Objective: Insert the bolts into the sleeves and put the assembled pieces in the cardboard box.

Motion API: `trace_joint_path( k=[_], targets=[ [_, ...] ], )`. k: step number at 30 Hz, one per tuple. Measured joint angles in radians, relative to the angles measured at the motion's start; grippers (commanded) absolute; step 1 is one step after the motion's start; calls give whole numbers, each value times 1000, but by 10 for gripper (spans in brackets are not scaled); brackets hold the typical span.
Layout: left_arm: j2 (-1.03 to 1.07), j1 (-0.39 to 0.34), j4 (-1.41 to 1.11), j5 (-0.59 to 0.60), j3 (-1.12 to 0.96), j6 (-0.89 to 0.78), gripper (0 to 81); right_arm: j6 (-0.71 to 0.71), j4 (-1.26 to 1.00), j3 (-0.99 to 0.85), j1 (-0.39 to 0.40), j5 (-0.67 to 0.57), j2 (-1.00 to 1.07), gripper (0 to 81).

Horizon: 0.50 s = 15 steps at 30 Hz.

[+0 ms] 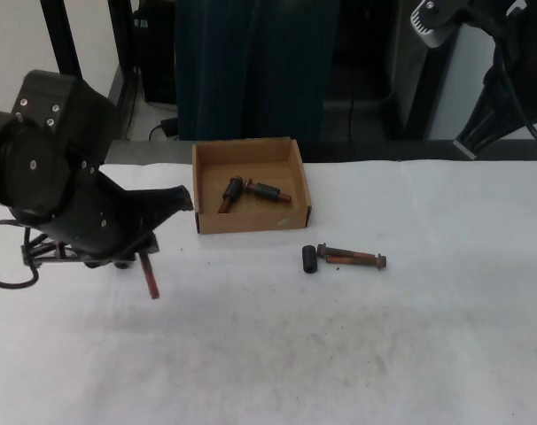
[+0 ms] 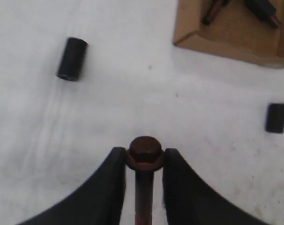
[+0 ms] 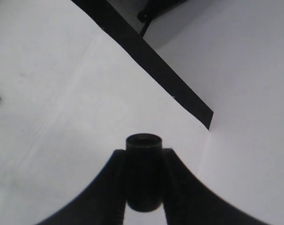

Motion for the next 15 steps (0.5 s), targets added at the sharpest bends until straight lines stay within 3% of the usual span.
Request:
trace_joint_path(
  k=[9, 15],
  targets=[
    [0, 0, 9, 202, 155, 276, 8, 0, -9, 0, 8, 0, 0, 0],
    [-1, 0, 87, 222, 227, 430, 8, -1, -9, 0, 8, 0, 0, 0]
  ],
)
